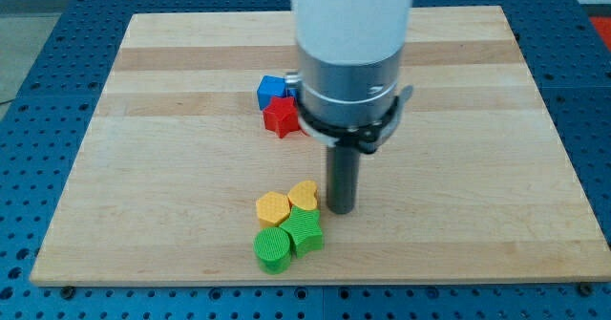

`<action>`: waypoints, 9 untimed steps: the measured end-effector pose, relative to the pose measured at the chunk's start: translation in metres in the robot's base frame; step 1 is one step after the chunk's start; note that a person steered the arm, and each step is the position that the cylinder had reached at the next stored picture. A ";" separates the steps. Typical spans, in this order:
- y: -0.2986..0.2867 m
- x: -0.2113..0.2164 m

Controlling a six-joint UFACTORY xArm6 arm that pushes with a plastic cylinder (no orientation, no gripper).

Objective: Move the arm towards the left center

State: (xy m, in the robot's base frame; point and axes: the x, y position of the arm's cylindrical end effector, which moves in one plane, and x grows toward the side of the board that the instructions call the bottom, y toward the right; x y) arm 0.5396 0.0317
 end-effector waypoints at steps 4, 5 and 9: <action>0.027 -0.038; 0.037 -0.067; -0.213 -0.103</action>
State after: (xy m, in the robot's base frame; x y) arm 0.4367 -0.1810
